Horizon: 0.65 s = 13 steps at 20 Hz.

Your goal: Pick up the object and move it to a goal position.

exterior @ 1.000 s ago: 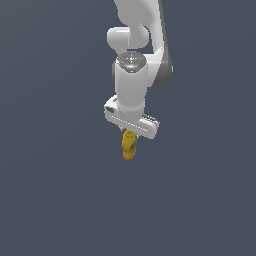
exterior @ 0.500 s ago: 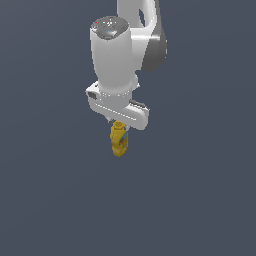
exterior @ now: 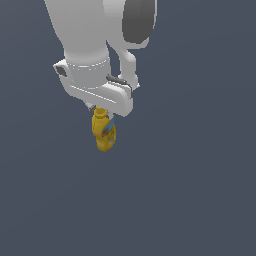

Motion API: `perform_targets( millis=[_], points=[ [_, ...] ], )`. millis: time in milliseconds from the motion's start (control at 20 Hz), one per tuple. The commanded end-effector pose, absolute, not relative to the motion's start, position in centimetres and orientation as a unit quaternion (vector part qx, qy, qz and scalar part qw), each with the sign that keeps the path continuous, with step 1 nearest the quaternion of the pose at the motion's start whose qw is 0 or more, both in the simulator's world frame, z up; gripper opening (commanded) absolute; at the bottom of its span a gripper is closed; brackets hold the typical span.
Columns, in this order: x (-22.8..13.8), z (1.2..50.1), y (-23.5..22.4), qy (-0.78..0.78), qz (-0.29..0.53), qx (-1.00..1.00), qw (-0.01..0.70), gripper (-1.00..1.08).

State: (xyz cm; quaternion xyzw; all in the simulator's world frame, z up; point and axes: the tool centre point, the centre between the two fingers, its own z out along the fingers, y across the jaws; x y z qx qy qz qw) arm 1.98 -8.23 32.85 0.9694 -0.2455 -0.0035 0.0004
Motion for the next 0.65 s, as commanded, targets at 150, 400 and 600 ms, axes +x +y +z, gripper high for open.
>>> perform_targets(
  millis=[150, 400, 600],
  points=[
    [2.7, 35.7, -9.7, -0.245, 0.000, 0.970, 0.000, -1.00],
    [3.0, 36.7, -10.3, -0.245, 0.000, 0.970, 0.000, -1.00],
    [3.1, 36.9, -10.4, -0.245, 0.000, 0.970, 0.000, -1.00]
  ],
)
